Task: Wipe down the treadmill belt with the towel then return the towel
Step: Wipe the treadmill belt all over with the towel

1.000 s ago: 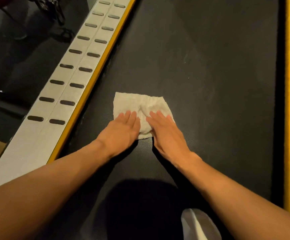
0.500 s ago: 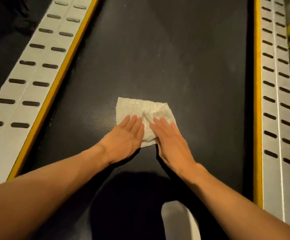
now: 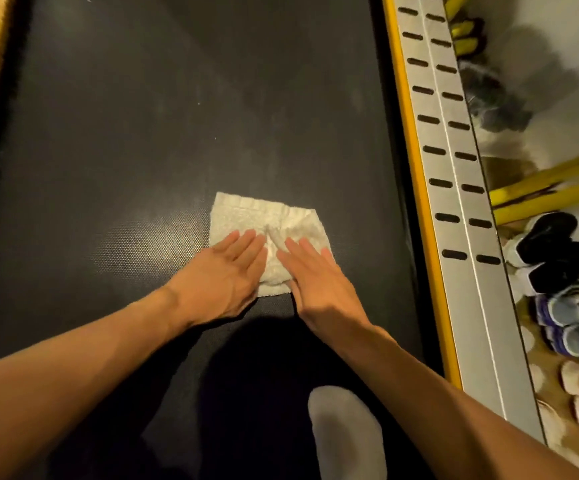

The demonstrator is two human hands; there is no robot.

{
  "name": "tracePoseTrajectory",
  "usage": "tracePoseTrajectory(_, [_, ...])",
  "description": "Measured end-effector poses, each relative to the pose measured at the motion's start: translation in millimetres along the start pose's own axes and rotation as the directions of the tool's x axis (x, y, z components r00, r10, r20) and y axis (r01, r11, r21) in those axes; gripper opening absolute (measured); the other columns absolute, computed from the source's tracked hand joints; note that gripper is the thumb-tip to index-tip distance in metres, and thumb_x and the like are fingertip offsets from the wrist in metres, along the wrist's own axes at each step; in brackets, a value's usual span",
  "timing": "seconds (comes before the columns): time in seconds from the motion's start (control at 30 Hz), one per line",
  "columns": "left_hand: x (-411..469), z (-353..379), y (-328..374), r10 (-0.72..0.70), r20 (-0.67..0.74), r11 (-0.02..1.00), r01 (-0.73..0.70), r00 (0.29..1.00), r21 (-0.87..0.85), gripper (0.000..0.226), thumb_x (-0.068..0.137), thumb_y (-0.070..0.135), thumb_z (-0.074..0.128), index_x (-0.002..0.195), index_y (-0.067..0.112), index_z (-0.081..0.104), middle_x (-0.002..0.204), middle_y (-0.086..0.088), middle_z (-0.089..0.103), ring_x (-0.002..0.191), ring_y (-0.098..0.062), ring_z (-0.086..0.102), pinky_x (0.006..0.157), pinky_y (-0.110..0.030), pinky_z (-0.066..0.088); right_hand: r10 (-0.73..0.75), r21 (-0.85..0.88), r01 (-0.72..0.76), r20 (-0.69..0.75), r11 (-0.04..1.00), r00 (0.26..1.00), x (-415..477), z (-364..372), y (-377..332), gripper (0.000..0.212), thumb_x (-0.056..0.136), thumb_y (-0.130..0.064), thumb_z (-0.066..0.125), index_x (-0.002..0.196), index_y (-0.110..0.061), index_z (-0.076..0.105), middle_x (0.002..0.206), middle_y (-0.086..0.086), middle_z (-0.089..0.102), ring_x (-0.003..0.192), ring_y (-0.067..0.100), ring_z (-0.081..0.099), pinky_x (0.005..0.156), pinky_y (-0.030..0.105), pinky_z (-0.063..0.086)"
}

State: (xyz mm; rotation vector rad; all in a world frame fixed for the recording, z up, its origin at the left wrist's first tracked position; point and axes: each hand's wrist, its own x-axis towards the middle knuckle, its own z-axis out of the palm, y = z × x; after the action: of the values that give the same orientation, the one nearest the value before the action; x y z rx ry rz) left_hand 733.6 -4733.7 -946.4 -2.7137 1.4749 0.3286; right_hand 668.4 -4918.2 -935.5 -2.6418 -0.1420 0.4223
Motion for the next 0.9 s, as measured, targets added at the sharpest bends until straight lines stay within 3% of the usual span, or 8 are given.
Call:
tracePoseTrajectory(0.1, [8.0,-0.3,-4.6,-0.059,-0.062,0.998,0.058,0.996,-0.019,0.056,0.088,0.031,0.035,0.119,-0.010,0.059,0.125,-0.027,0.058,0.116,-0.040,0.057,0.098,-0.050,0.047,0.009,-0.063,-0.007,0.021,0.998,1.000,18.9,-6.9,3.5,0.053,0.095,-0.004,0.044,0.145,-0.020,0.034,0.157,0.000,0.023,0.146,0.021,0.012,0.119,0.040,0.006])
tracePoseTrajectory(0.27, [-3.0,2.6,30.9,-0.255,-0.038,0.960,0.248,0.966,-0.129,0.055,0.085,0.024,0.035,0.124,-0.011,0.054,0.131,-0.028,0.053,0.123,-0.043,0.050,0.105,-0.053,0.035,0.010,-0.147,0.007,0.115,0.989,0.993,17.5,-12.2,0.4,0.062,0.094,0.003,0.041,0.149,-0.020,0.025,0.159,0.000,0.014,0.147,0.020,0.007,0.118,0.039,0.003])
tracePoseTrajectory(0.33, [-12.7,4.6,49.3,-0.262,-0.045,0.956,0.253,0.964,-0.149,0.054,0.082,0.018,0.035,0.125,-0.010,0.053,0.132,-0.028,0.052,0.124,-0.042,0.049,0.107,-0.052,0.031,0.010,-0.133,0.011,0.159,0.991,0.987,-0.3,-7.3,5.7,0.064,0.094,0.004,0.041,0.150,-0.022,0.023,0.160,-0.002,0.011,0.147,0.019,0.005,0.118,0.039,0.002])
tracePoseTrajectory(0.4, [-14.4,6.3,59.5,-0.244,-0.069,0.962,0.233,0.967,-0.140,0.054,0.076,0.007,0.048,0.127,-0.010,0.051,0.134,-0.028,0.050,0.126,-0.042,0.048,0.108,-0.051,0.028,0.046,-0.103,-0.028,0.183,0.994,0.982,-17.2,-1.2,11.5,0.063,0.096,0.001,0.041,0.150,-0.024,0.019,0.160,-0.004,0.007,0.147,0.018,0.001,0.120,0.043,0.003])
tracePoseTrajectory(0.47, [-8.6,9.4,68.1,-0.247,-0.050,0.959,0.236,0.968,-0.158,0.067,0.063,-0.006,0.065,0.128,-0.011,0.049,0.136,-0.029,0.047,0.127,-0.044,0.045,0.107,-0.053,0.027,0.067,-0.083,-0.050,0.222,0.995,0.973,-27.4,1.8,15.8,0.057,0.100,-0.005,0.036,0.151,-0.023,0.017,0.160,-0.003,0.005,0.147,0.017,-0.001,0.119,0.039,-0.003])
tracePoseTrajectory(0.77, [-3.7,21.7,74.2,-0.315,-0.053,0.918,0.290,0.948,-0.269,0.080,0.057,-0.015,0.065,0.133,-0.011,0.043,0.142,-0.029,0.040,0.133,-0.044,0.037,0.111,-0.054,0.022,-0.009,0.035,0.010,-0.030,0.999,0.999,-37.4,6.2,22.1,0.050,0.098,-0.005,0.043,0.145,-0.019,0.035,0.156,-0.001,0.024,0.146,0.015,0.013,0.115,0.025,-0.003])
tracePoseTrajectory(0.9, [-2.6,23.2,78.0,-0.348,-0.052,0.899,0.317,0.936,-0.303,0.080,0.061,-0.015,0.063,0.136,-0.010,0.039,0.144,-0.028,0.037,0.136,-0.043,0.032,0.113,-0.054,0.021,0.005,0.062,-0.001,-0.075,0.998,0.997,-32.3,7.6,22.5,0.050,0.095,-0.005,0.050,0.142,-0.020,0.041,0.154,-0.002,0.030,0.145,0.014,0.018,0.117,0.027,0.003])
